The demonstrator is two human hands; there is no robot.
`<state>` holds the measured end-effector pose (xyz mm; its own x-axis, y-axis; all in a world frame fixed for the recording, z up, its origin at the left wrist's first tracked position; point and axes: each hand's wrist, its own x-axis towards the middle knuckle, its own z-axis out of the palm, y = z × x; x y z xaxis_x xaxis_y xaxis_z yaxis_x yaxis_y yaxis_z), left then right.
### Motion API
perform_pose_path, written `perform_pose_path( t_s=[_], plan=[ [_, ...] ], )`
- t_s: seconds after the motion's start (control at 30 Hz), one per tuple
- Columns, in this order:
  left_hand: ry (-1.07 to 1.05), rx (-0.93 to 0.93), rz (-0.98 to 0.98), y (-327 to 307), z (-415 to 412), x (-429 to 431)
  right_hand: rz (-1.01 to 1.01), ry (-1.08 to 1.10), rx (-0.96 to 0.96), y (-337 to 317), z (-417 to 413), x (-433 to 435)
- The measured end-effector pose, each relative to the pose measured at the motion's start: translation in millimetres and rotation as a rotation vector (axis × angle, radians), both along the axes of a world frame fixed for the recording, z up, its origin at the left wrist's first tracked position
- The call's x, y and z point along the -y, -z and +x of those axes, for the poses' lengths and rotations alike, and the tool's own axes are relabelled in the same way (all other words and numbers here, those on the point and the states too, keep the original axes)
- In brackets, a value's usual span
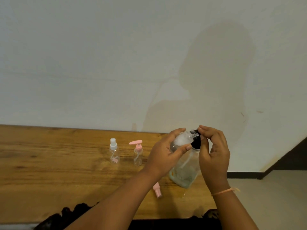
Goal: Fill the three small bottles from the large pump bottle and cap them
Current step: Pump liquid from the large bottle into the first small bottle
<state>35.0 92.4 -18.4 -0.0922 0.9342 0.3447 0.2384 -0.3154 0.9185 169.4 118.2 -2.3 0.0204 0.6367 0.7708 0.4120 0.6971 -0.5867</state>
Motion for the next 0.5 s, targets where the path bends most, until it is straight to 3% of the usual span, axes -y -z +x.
perform_pose_path(
  t_s=[0.37,0.5],
  plan=[
    [-0.128,0.006,-0.073,6.1,4.3,-4.8,-0.003,0.014,0.046,-4.5,8.5,-4.6],
    [-0.025,0.188,-0.159,-1.9,3.8,0.6,-0.011,0.028,0.067,-5.7,8.9,-6.5]
  ],
)
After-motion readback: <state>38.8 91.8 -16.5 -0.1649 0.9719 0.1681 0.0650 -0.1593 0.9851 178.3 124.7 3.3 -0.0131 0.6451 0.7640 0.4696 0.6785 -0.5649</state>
